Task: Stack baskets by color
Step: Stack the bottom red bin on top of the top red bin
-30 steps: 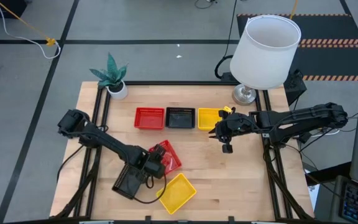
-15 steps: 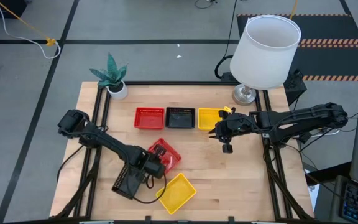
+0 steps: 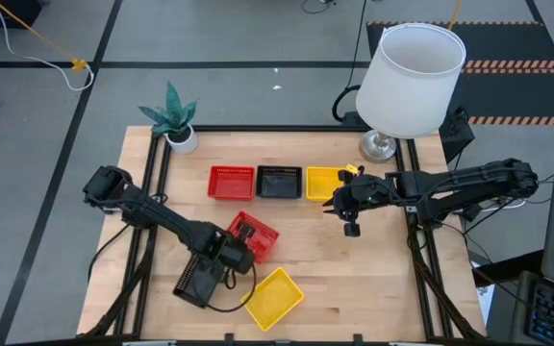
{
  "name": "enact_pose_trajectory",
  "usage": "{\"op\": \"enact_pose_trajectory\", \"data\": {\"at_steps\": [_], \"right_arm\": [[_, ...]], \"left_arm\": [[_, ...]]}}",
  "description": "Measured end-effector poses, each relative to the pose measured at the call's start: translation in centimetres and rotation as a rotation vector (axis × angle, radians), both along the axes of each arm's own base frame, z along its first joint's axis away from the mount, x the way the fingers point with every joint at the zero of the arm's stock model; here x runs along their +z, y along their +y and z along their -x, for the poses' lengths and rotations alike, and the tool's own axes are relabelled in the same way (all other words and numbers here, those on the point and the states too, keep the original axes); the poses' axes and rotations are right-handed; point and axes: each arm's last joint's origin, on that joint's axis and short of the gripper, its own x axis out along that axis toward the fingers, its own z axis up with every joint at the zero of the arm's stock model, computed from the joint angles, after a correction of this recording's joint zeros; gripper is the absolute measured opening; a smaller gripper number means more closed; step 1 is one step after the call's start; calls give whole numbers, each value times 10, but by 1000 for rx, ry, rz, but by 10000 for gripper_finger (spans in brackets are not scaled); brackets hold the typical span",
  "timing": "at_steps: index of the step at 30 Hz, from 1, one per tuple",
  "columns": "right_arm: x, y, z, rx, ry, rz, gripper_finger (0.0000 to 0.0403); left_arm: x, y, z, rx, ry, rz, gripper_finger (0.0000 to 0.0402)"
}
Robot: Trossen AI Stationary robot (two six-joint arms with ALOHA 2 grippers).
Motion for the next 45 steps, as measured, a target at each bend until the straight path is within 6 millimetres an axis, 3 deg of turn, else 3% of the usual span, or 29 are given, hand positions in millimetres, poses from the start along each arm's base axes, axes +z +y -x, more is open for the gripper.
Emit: {"op": "enact_pose_trajectory", "data": {"at_steps": [12, 21, 26, 33, 45], "right_arm": [[0, 0, 0, 0, 0, 0, 73], [0, 0, 0, 0, 0, 0, 73], [0, 0, 0, 0, -2, 0, 73], [0, 0, 0, 0, -3, 0, 73], [1, 0, -1, 0, -10, -1, 73]], "left_arm": [[64, 12, 24, 30, -204, 74, 11], [99, 39, 43, 153, -329, 30, 8], [107, 54, 48, 241, -359, -3, 9], [103, 72, 52, 355, -296, -53, 7], [101, 79, 52, 406, -301, -158, 14]]}}
